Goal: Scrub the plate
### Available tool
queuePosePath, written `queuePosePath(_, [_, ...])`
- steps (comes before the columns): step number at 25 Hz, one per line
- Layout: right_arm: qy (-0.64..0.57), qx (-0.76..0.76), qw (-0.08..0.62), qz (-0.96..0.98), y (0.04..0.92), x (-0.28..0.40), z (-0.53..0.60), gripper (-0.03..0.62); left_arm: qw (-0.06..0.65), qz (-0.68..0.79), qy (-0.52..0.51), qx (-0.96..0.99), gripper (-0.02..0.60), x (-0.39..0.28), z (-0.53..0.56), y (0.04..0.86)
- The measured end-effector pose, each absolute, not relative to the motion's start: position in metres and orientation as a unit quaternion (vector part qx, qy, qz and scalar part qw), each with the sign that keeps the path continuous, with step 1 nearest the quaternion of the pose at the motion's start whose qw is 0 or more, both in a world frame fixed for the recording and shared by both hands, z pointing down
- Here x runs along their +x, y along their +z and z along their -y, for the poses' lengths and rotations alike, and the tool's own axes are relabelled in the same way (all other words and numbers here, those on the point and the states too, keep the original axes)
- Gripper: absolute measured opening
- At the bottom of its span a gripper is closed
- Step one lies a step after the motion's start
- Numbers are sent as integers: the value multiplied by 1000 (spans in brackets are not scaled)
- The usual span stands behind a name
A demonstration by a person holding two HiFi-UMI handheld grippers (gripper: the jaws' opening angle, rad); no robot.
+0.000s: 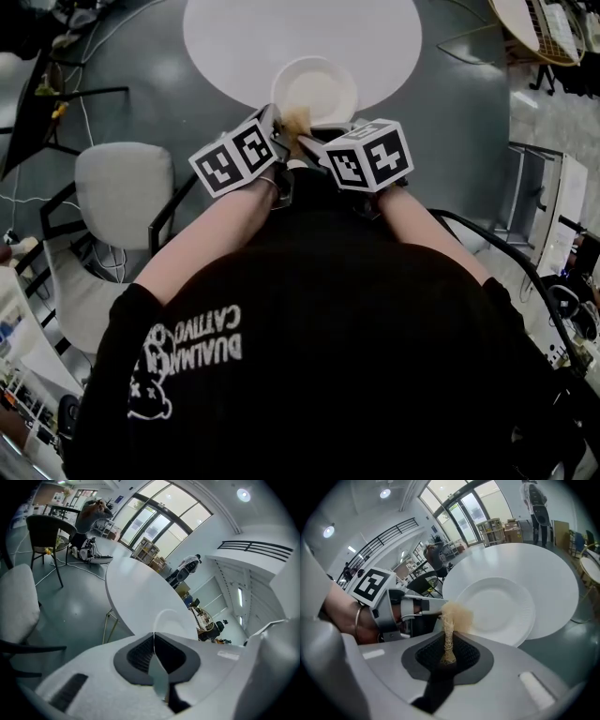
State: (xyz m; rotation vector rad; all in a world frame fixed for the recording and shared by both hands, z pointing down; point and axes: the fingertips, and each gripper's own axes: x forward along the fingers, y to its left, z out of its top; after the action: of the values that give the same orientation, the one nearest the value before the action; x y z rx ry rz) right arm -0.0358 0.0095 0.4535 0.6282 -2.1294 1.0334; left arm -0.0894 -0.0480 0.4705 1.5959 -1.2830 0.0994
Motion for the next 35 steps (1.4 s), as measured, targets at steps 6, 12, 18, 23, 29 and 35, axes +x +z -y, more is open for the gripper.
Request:
queuePosePath(6, [385,261,376,802,463,-5,-11,57,496,523,63,690,8,-86,53,464])
queuePosePath(12, [387,307,375,784,464,33,-2,57,494,525,72,689,8,-87,51,467])
queuePosePath(18, [391,360,371,761,462,65,12,57,480,522,94,699,8,-86,55,464])
queuePosePath(23, [386,388,374,749,460,77,22,55,517,497,75,693,8,-81,59,464])
queuePosePath(29, [396,422,338,742,446,84,39,57,550,450,39,702,131,-79,70,452])
queuePosePath(35, [388,465,303,735,413,93,60,55,547,442,-26,710,119,-101,89,408])
